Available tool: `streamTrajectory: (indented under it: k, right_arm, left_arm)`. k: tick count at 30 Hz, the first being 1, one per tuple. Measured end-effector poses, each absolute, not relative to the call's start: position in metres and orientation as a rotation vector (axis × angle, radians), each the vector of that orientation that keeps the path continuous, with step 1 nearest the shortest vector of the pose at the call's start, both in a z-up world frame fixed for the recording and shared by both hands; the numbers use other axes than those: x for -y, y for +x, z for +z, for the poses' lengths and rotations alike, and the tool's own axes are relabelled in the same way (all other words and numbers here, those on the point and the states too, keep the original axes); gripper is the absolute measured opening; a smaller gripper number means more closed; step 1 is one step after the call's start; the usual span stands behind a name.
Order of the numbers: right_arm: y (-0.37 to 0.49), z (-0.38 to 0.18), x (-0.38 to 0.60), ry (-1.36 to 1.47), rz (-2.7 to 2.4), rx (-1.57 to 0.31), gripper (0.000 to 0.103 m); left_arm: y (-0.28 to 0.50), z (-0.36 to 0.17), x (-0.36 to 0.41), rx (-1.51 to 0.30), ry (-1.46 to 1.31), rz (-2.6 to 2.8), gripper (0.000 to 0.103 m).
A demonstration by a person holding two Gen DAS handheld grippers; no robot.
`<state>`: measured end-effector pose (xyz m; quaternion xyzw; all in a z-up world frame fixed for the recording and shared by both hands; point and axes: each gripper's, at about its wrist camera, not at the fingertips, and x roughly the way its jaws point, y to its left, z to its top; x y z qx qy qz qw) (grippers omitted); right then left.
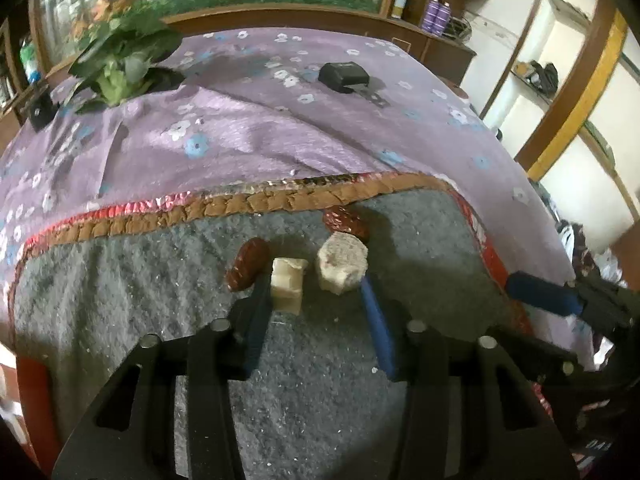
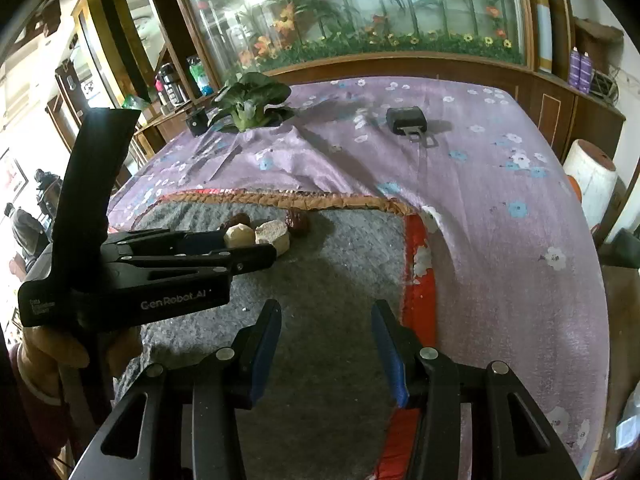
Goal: Organize fruits
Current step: 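Move back to the felt and grasp a white cube with the left tool, then grasp a red date with the right tool while the left tool holds the cube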
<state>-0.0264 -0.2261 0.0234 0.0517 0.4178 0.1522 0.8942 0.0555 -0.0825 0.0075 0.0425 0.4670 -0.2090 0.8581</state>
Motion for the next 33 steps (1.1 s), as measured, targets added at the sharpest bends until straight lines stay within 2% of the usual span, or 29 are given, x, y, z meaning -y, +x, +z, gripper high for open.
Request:
streamTrajectory:
  k: [2,3,5,14,23,25,33]
  right_arm:
    - [-0.026,0.024,0.226,0.102,0.311,-0.866,0.046]
    - [-0.027,0.024,0.226,0.101,0.311,-0.864,0.046]
    - [-0.026,0.026,0.225,0.097,0.315,-0.862,0.046]
    - [-0.028,0.032,0.218,0.072,0.326,-0.855,0.045]
    - [-0.025,0.028,0.214,0.069,0.331,-0.876,0.046]
    - [-0.025,0.030,0.210,0.060,0.340,-0.874,0.046]
    - [-0.016,0.037,0.178,0.116,0.471,-0.874,0.046]
  left_arm:
    - [0.052,0.008,0.082,-0.965,0.112,-0.440,0.030]
    - [0.051,0.008,0.080,-0.961,0.122,-0.433,0.019]
    - [0.050,0.009,0.074,-0.967,0.110,-0.435,0.014]
    - [0.045,0.007,0.063,-0.985,0.096,-0.399,0.013]
    - [0.051,0.006,0.069,-0.986,0.086,-0.360,0.016]
    - [0.050,0.006,0.066,-0.987,0.082,-0.357,0.012]
    - [0.012,0.023,0.017,-0.947,0.060,-0.240,0.012]
